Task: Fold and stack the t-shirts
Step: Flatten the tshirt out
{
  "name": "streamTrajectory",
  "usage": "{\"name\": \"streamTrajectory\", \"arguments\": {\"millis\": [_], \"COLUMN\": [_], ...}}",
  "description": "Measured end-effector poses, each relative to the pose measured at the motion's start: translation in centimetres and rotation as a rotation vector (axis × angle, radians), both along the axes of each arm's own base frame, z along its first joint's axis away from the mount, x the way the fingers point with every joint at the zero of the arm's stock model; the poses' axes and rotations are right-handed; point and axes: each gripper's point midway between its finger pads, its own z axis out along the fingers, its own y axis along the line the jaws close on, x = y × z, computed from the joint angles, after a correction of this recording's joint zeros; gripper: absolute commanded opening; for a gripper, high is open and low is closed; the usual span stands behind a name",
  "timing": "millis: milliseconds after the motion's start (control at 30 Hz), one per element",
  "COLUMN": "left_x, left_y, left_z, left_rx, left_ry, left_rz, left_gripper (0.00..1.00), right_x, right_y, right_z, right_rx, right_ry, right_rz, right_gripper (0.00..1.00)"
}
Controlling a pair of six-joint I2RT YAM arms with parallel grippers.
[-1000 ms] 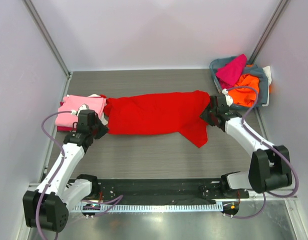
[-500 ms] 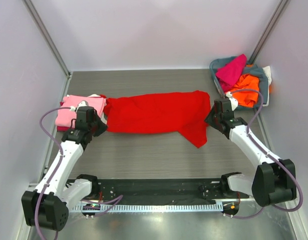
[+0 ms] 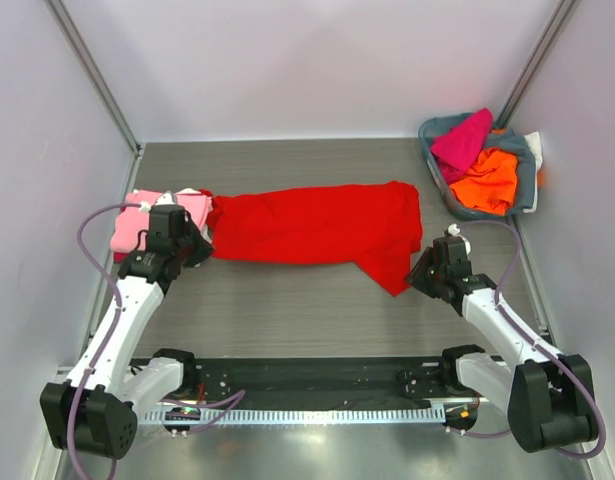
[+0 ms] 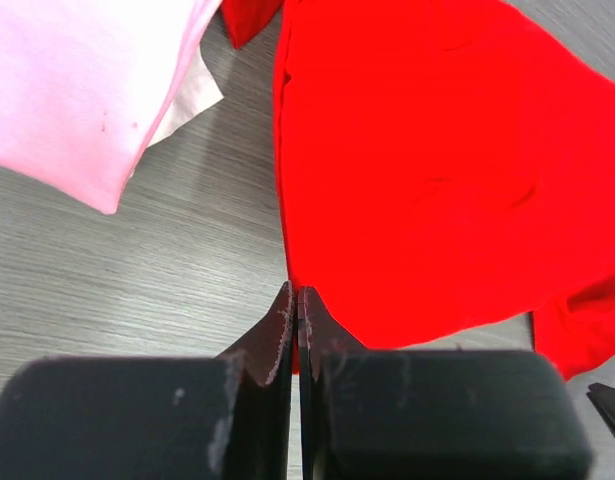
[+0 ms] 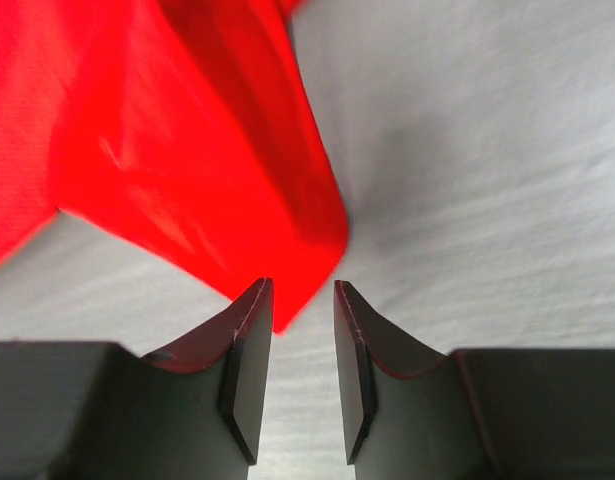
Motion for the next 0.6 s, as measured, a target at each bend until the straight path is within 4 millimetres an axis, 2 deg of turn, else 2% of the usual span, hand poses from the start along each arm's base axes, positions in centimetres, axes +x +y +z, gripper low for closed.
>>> {"name": "streamTrajectory", "arguments": {"millis": [100, 233, 433, 600], "left_x": [0.0, -0.1, -0.3, -0.7], "left_y": [-0.1, 0.1, 0.3, 0.4], "left_z": [0.3, 0.5, 0.5, 0.2], "left_rx": [0.019, 0.056, 0.087, 0.101], "left_ry": [0.009, 0.024, 0.027, 0.027], "left_rz": [-0.029, -0.064, -0.092, -0.106], "left_gripper": [0.0, 0.0, 0.0, 0.0], "right_x": [-1.4, -1.8, -1.3, 0.2], "right_y": [0.6, 0.9, 1.0, 1.0], "right_z": [-1.1, -1.6, -2.8, -2.9], "right_rx": [0.028, 0.047, 0.054, 0.051], "right_ry": [0.029, 0.039, 0.069, 0.039], "right_rz": [0.01, 0.005, -0.017, -0.045], "right_gripper": [0.41, 0.41, 0.4, 0.35]}}
